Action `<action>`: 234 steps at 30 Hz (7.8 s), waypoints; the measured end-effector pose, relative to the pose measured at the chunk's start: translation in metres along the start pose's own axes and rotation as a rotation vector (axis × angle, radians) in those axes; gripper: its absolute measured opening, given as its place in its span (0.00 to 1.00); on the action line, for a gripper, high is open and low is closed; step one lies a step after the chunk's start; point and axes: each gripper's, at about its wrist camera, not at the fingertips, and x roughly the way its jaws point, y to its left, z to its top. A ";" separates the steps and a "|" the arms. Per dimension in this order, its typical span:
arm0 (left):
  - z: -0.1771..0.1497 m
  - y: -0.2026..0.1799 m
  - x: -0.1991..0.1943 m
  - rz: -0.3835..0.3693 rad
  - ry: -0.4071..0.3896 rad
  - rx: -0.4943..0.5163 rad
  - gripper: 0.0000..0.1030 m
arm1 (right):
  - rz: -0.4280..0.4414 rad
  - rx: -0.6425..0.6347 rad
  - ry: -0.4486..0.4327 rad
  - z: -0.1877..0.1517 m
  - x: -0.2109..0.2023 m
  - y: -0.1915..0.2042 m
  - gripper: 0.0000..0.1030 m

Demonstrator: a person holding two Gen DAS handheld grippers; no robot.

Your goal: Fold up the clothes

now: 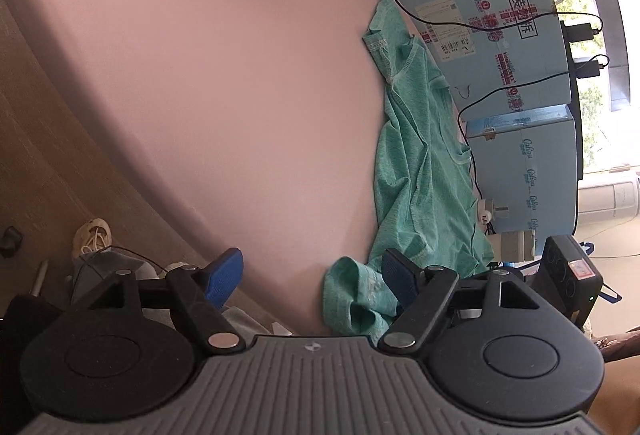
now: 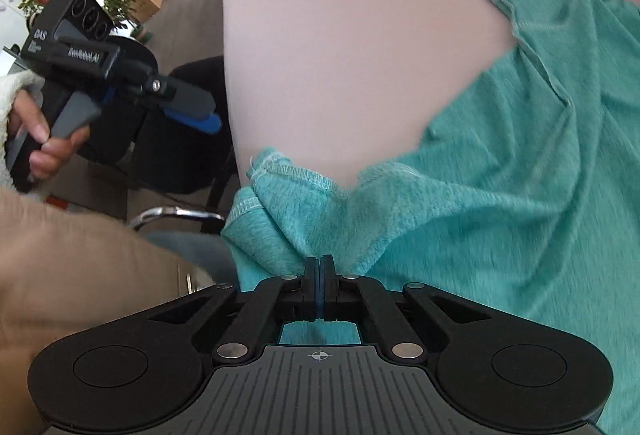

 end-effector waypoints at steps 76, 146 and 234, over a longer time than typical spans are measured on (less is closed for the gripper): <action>0.090 -0.119 0.069 0.292 -0.094 0.652 0.56 | -0.350 0.692 -0.356 -0.090 -0.072 -0.057 0.32; 0.235 -0.195 0.165 0.375 -0.262 0.845 0.52 | -0.723 0.960 -0.626 -0.149 -0.190 -0.135 0.34; 0.075 -0.109 0.063 0.506 -0.040 0.914 0.92 | -0.614 1.319 -0.467 -0.263 -0.082 -0.018 0.53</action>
